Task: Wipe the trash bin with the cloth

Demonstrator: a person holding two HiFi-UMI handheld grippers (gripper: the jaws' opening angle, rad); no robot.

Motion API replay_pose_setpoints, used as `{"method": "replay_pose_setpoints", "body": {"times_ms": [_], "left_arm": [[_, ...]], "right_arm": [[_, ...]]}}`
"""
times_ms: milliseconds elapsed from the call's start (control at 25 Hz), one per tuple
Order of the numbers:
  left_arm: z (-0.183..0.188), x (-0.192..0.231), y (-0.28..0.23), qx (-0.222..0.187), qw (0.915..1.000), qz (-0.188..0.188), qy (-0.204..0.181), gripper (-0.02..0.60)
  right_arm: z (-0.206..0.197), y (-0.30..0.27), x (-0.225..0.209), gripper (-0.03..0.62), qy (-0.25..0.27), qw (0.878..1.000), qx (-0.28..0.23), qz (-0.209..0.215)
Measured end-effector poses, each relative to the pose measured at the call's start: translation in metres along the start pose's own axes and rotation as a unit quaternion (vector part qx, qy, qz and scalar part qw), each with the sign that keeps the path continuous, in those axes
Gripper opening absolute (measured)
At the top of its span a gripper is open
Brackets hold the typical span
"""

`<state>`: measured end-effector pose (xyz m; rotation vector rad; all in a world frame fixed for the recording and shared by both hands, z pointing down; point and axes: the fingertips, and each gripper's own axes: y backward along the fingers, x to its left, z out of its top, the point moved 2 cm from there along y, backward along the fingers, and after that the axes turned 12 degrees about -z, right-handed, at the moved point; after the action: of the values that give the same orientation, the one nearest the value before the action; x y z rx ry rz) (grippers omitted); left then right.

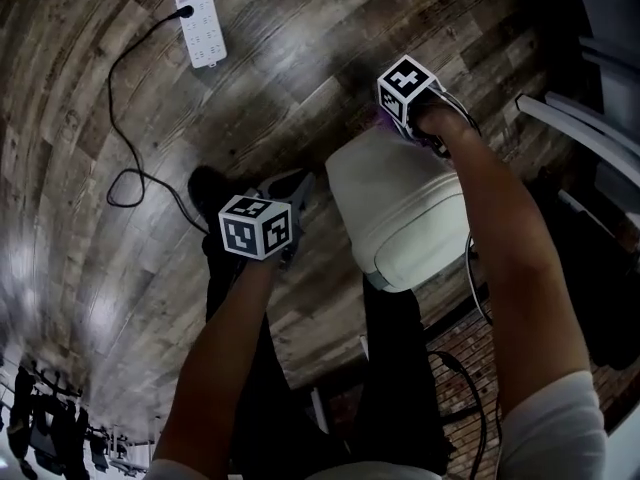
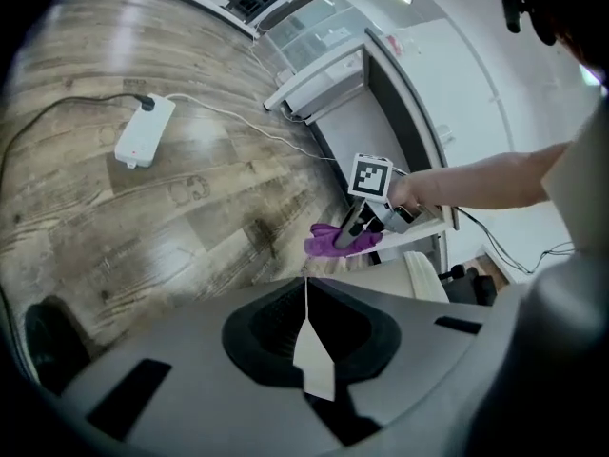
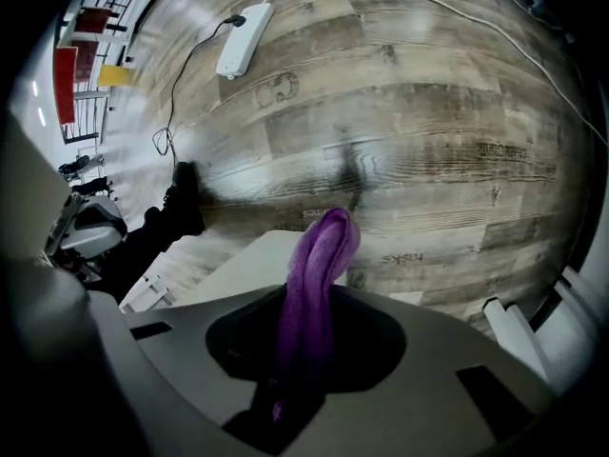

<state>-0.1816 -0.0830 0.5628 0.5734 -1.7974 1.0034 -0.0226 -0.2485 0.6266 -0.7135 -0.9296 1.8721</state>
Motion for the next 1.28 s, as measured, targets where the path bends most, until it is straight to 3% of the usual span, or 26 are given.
{"method": "replay_pose_setpoints", "body": {"times_ms": [160, 440, 840, 1280], "left_arm": [[-0.03, -0.001, -0.024, 0.013, 0.9984, -0.002, 0.055, 0.008], [-0.067, 0.005, -0.041, 0.043, 0.9948, 0.007, 0.092, 0.008], [-0.075, 0.01, -0.043, 0.048, 0.9944, 0.005, 0.094, 0.008], [-0.069, 0.014, -0.028, 0.034, 0.9948, 0.005, 0.096, 0.008]], "right_arm": [[-0.011, -0.021, -0.025, 0.094, 0.015, 0.999, 0.02, -0.024], [-0.02, -0.048, -0.027, 0.094, 0.025, 0.999, 0.031, -0.019], [-0.025, -0.073, -0.006, 0.094, 0.028, 0.998, 0.056, -0.005], [-0.015, -0.068, 0.033, 0.094, 0.06, 0.995, 0.069, -0.024]]}}
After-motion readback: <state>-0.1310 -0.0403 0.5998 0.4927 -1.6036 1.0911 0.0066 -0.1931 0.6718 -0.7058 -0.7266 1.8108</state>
